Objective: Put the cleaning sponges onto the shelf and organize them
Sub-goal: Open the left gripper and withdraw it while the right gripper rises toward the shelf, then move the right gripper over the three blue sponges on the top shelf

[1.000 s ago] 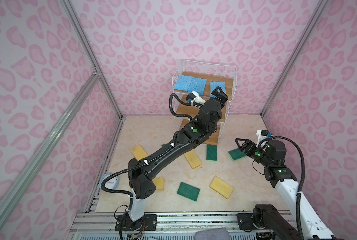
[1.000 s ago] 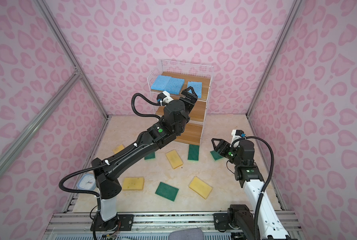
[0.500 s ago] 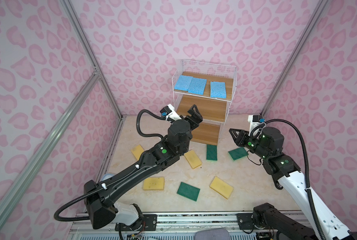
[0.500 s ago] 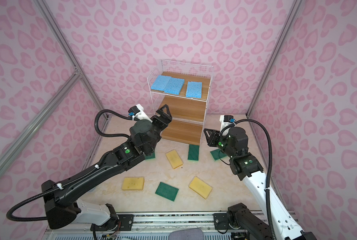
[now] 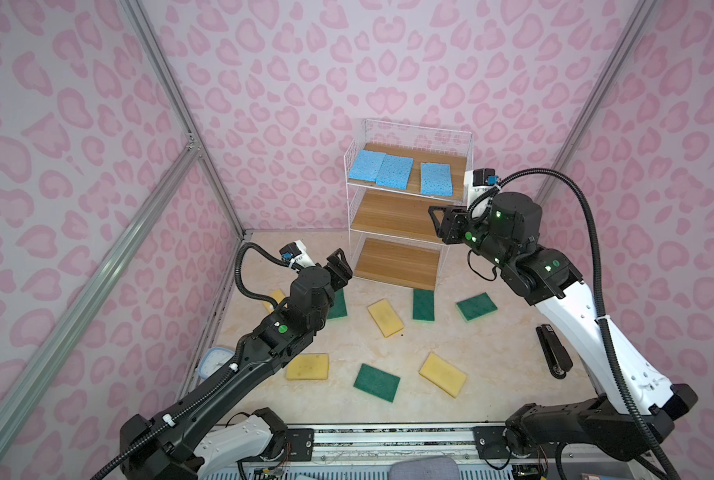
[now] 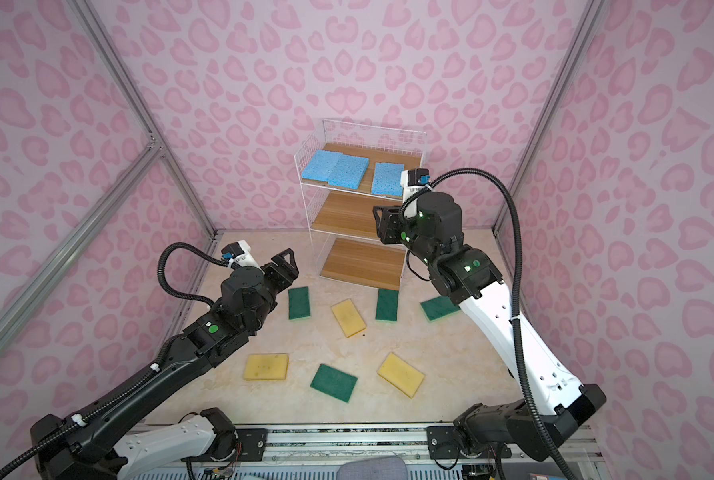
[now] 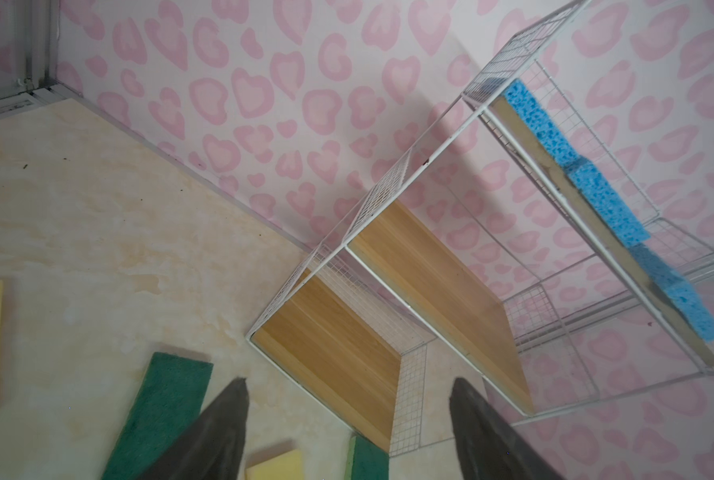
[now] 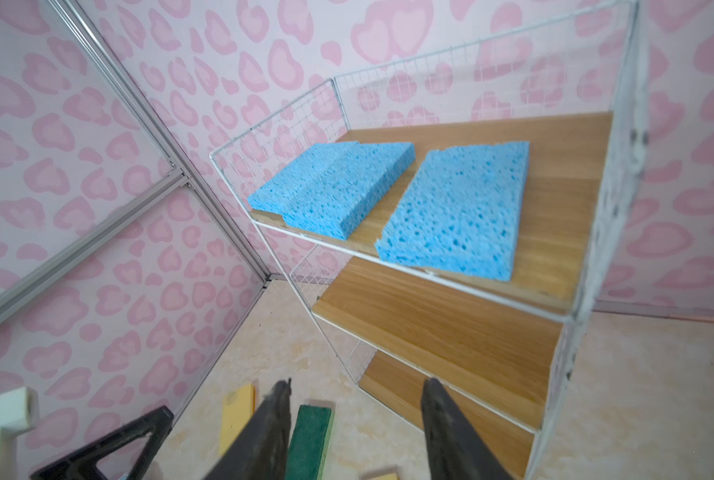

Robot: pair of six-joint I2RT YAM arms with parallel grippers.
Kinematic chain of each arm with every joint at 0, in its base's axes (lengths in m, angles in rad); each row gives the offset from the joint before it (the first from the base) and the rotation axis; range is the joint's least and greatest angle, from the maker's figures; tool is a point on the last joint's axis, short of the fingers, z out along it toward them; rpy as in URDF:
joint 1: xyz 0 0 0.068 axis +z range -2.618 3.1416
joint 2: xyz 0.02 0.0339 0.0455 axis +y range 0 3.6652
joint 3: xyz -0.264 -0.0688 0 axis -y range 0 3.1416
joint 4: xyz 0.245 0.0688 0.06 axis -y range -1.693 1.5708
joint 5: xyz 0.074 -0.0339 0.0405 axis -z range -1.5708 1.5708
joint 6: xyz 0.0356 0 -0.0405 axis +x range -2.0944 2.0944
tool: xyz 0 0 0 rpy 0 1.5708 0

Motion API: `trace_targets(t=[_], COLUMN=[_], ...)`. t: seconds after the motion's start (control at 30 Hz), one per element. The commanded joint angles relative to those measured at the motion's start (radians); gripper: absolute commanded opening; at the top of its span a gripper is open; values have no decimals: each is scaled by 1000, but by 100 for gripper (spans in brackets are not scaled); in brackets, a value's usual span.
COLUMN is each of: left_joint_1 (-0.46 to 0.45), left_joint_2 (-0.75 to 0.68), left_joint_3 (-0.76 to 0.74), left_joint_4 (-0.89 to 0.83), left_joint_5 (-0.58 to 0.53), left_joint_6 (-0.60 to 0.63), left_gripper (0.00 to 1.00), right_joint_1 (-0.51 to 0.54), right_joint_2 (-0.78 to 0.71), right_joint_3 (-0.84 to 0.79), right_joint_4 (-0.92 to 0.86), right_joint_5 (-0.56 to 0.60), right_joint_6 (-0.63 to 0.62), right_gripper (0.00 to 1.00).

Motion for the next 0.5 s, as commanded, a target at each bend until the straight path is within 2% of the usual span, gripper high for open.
trace_targets(t=[0.0, 0.3, 0.37, 0.47], left_joint_1=[30, 54, 54, 54], left_joint_2=[-5, 11, 4, -8], left_joint_3=[-23, -84, -97, -106], left_joint_4=[-59, -90, -89, -94], left_joint_5=[74, 167, 173, 175], left_joint_6=[19, -1, -3, 3], left_gripper=[79, 81, 81, 80], right_joint_1=[28, 75, 74, 71], right_joint_2=[112, 526, 550, 531], right_joint_3=[180, 882, 923, 855], right_joint_4=[-179, -577, -586, -546], right_joint_5=[122, 295, 311, 325], right_joint_6=[-88, -122, -101, -58], right_gripper=[57, 66, 66, 66])
